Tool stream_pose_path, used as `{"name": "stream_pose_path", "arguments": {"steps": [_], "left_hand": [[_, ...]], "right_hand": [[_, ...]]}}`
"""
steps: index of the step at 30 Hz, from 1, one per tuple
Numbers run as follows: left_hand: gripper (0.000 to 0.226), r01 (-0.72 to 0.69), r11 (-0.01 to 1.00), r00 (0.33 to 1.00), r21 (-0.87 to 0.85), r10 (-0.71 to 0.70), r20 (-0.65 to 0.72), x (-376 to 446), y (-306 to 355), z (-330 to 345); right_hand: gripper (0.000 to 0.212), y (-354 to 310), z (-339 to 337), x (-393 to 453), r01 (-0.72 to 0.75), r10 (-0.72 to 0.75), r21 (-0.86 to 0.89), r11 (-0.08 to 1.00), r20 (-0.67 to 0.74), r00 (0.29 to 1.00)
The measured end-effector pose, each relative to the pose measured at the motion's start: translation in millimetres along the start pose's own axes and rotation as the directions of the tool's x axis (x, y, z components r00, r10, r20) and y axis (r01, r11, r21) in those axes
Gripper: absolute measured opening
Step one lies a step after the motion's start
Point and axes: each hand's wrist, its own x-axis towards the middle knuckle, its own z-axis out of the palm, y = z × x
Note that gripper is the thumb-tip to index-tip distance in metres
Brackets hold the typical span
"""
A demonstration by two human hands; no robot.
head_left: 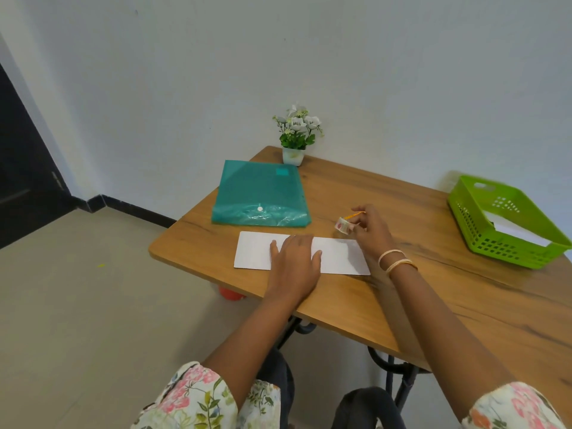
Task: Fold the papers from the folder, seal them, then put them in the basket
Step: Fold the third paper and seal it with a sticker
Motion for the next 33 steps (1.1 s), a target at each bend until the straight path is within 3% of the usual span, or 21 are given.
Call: {"name": "stream_pose_path", "arguments": {"steps": [3, 7, 15, 17, 22, 28, 33], "left_hand": [[0.048, -0.032, 0.989, 0.999, -0.147, 0.031, -0.012, -1, 1, -5], [0.047, -0.055, 0.952, 0.993, -0.3, 0.084, 0.085, 0, -3, -9], [0.006, -0.003, 0.879, 0.996, -0.478, 0.044, 0.074, 2, -6, -10], [0.002, -0.014, 0.864, 0.997, -0.504, 0.052, 0.062, 3, -8, -8], [0.004, -0.063, 0.82, 0.998, -0.57, 0.056, -0.029, 5, -10, -8], [0.002, -0.052, 0.809, 0.998, -0.585, 0.018, -0.064, 5, -11, -9], [0.004, -0.05, 0.82, 0.997, -0.57, 0.012, -0.071, 6, -13, -5]], "right_hand": [[0.033, -11, -1, -13, -0.007, -0.013, 0.097, 0.995, 0.207, 0.978], [0.036, -22, -4, -19, 0.054, -0.049, -0.002, 0.999, 0.423, 0.905], [0.045, -40, -7, -28, 0.106, -0.091, -0.012, 0.994, 0.433, 0.897], [0.043, -42, -7, -31, 0.126, -0.111, -0.013, 0.992, 0.383, 0.917], [0.026, -40, 4, -48, 0.203, -0.204, 0.026, 0.979, 0.017, 0.979], [0.018, -26, 21, -63, 0.422, -0.443, -0.15, 0.894, -0.148, 0.884], [0.002, -30, 20, -63, 0.468, -0.501, -0.2, 0.861, -0.176, 0.847]]}}
